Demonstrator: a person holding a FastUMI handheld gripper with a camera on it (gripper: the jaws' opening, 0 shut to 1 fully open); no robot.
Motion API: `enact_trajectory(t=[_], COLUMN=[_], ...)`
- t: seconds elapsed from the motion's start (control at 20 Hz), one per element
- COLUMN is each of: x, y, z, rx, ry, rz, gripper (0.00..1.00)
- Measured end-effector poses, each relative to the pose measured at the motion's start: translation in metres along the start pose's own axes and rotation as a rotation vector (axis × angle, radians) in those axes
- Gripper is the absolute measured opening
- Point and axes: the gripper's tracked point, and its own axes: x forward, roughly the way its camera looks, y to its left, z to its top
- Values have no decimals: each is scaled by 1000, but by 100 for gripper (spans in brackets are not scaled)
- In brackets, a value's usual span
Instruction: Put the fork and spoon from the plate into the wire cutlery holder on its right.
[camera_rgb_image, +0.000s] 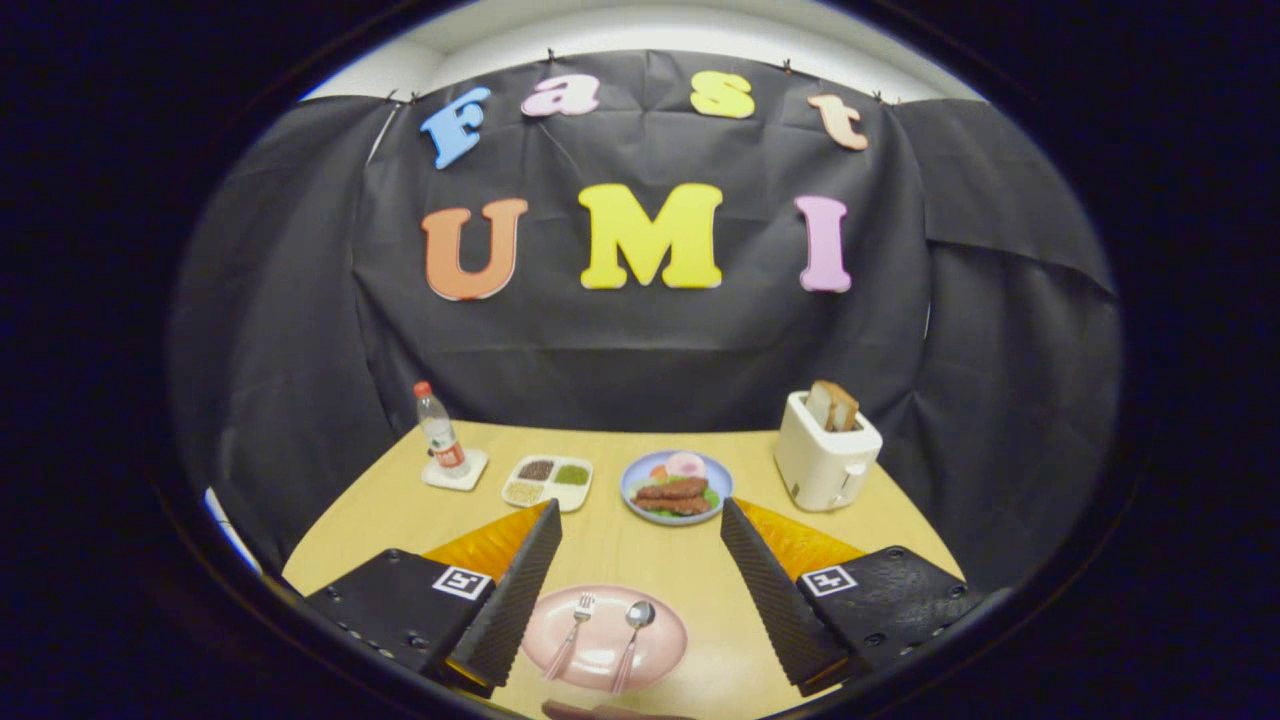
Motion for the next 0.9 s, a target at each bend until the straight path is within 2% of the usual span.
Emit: enact_trajectory(t=[0.15, 0.5, 0.65, 0.8, 0.9], x=[-10, -9, 5, 22, 36], y=[1, -6, -12, -15, -13], z=[12, 10, -14, -34, -74], rx=[-22, -9, -1, -10, -46], ry=[-67, -59, -13, -51, 4], rz=[-1, -22, -48, -71, -89], gripper=[96, 96, 97, 97, 96])
